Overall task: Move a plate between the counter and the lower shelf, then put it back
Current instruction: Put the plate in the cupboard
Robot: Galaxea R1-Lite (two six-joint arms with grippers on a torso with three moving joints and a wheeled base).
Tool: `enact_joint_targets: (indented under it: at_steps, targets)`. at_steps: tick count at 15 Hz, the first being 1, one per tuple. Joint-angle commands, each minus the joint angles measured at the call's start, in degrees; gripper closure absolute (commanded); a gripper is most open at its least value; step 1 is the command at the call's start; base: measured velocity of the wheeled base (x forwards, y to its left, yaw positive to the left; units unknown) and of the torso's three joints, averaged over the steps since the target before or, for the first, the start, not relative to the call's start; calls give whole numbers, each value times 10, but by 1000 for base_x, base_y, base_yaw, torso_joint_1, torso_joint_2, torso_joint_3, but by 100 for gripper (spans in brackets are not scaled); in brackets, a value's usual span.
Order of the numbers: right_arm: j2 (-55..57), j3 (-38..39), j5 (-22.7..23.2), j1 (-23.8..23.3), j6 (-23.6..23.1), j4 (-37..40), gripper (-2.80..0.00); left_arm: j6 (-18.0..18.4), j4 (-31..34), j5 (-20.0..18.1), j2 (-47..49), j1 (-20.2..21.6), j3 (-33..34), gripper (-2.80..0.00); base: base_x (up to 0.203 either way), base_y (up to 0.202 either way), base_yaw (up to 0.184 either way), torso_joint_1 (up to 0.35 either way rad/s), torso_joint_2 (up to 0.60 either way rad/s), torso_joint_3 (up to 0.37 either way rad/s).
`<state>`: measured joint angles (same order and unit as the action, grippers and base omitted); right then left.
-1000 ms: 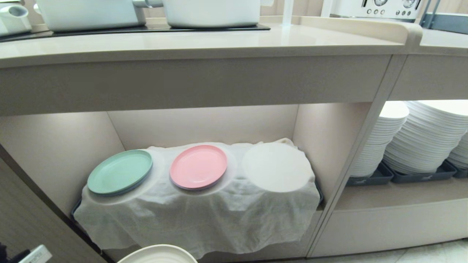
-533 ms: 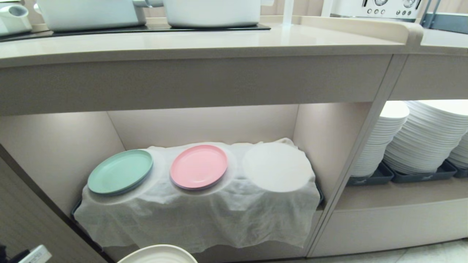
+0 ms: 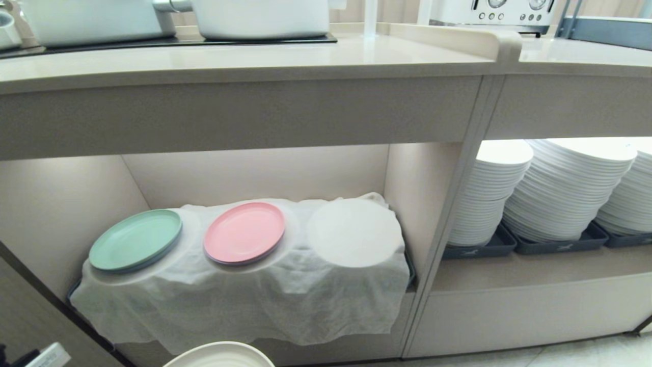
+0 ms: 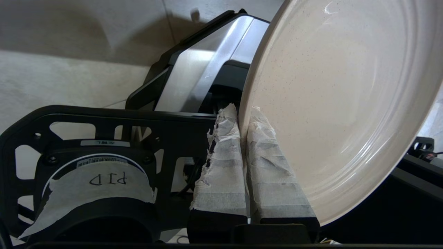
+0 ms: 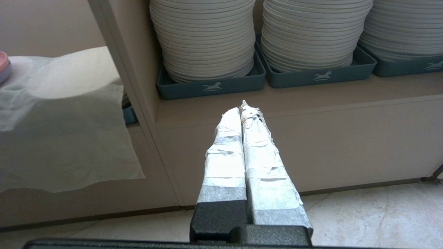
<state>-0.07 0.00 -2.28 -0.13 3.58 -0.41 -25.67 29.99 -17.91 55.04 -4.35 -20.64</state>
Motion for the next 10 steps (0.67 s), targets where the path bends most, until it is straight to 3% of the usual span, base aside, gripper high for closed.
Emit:
enact_joint_targets:
  at_steps: [1, 10]
  targets:
    - [1, 0, 0, 0, 0, 0, 0, -2, 2, -1, -3, 0, 2, 0, 0, -197, 2, 7, 3, 0]
    - [1, 0, 0, 0, 0, 1, 0, -2, 2, -1, -14, 0, 8, 0, 0, -191, 1, 3, 2, 3]
